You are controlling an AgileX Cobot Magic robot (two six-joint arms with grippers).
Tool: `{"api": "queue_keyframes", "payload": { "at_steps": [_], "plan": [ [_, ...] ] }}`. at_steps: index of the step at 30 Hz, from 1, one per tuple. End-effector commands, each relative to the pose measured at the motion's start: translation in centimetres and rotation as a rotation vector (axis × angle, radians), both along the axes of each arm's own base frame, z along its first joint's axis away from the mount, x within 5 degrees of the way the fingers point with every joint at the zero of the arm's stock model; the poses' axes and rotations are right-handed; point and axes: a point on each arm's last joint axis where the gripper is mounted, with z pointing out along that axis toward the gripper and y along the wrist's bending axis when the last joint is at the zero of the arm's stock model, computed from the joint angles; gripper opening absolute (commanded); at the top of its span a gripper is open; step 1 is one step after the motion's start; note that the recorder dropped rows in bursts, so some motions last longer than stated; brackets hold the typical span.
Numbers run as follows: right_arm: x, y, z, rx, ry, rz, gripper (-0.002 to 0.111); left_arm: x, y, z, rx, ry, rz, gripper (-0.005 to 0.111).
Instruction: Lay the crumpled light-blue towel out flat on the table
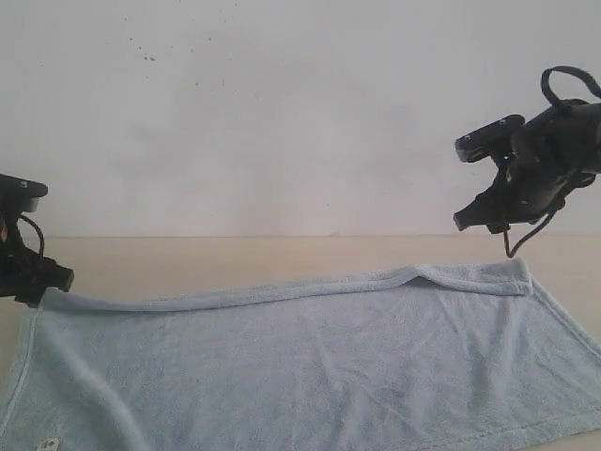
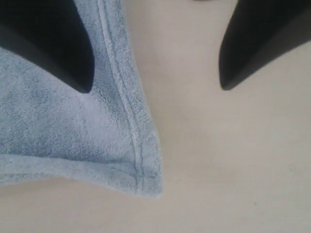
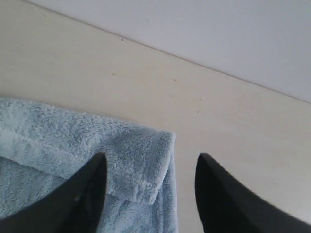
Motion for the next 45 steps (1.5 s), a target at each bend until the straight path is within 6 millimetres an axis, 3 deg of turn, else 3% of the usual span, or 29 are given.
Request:
{"api": "queue_keyframes", "payload": {
  "at_steps": [1,6,9,13,19,24,28,33,37,41,45],
  "plan": [
    [-0.9,0.1,3.7,0.046,-0.061,0.004,0.045,-0.7,0.1,1.6,-0.037,-0.049,0.045,0.070],
    [-2.8,0.1,6.2,0.059,-0.024,0.043,0.000,-2.8,0.0,4.0,-0.066,-0.109,0.046,0.048],
    [-4.3,0.2,5.8,0.087,0.027,0.055,0.001,-4.9,0.0,4.2,-0.078,-0.111,0.035,0.035],
    [-6.3,-0.5,3.3,0.067,0.110,0.055,0.001,-7.8,-0.1,2.9,-0.120,-0.096,0.018,0.021],
    [-9.5,-3.8,-2.1,0.041,0.290,0.017,0.001,-10.5,-0.8,2.0,-0.200,-0.064,-0.030,0.018],
    [-11.1,-5.6,-5.0,0.071,0.299,-0.009,0.001,-11.0,-1.5,2.1,-0.274,-0.038,-0.075,0.018],
    [-11.1,-5.5,-5.6,0.081,0.276,0.004,0.001,-11.2,-2.2,2.0,-0.328,-0.012,-0.135,0.018],
    [-11.1,-5.5,-8.3,0.078,0.375,-0.006,0.001,-11.2,-2.3,2.0,-0.330,-0.012,-0.134,0.018],
    [-11.7,-5.7,-9.2,0.069,0.455,-0.023,0.001,-11.2,-2.3,2.0,-0.330,-0.012,-0.134,0.018],
    [-13.9,-5.8,-10.7,0.058,0.567,-0.041,0.001,-11.2,-2.3,2.0,-0.330,-0.012,-0.134,0.018],
    [-17.3,-5.8,-12.9,0.069,0.692,-0.085,0.001,-11.2,-2.3,2.0,-0.330,-0.012,-0.134,0.018]
  ]
}}
